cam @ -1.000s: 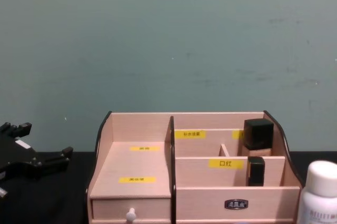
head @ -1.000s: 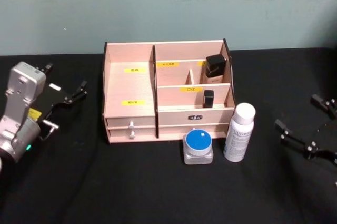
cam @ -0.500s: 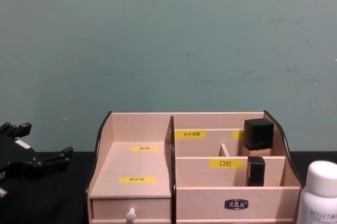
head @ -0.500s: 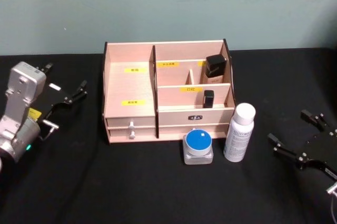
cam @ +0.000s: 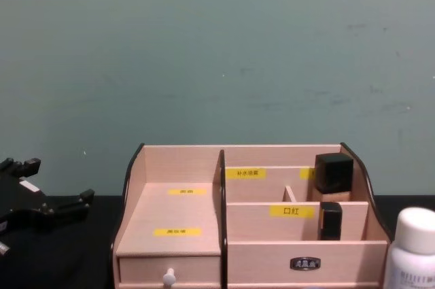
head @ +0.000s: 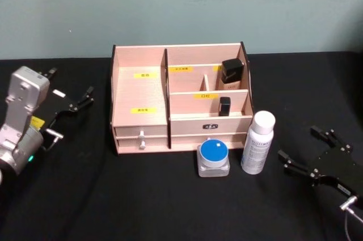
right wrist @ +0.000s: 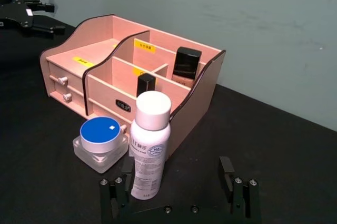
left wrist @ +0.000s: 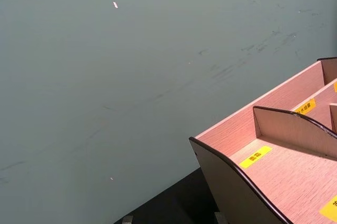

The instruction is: Pick up the facial cleanser and watermelon frost from the table and place them into the tiered storage box.

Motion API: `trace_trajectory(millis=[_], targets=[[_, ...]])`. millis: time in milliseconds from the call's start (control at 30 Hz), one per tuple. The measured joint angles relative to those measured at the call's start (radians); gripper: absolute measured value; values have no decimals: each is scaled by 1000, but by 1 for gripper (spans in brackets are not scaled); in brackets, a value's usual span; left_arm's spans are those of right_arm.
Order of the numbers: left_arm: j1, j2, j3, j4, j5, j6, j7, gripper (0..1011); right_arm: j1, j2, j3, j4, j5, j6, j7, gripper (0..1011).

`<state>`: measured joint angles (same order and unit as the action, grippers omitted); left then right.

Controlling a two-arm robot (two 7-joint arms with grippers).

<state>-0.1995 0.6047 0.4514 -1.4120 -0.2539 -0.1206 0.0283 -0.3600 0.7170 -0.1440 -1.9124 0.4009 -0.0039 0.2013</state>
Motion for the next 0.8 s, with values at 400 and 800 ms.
trace_trajectory(millis=[400, 800], targets=[[0, 0, 0, 0, 0, 0, 0, 1001, 57, -49, -30, 54, -7, 27, 48, 1002], [0, 0, 0, 0, 0, 0, 0, 1001, 107, -94, -43, 99, -28, 31, 89, 1003]])
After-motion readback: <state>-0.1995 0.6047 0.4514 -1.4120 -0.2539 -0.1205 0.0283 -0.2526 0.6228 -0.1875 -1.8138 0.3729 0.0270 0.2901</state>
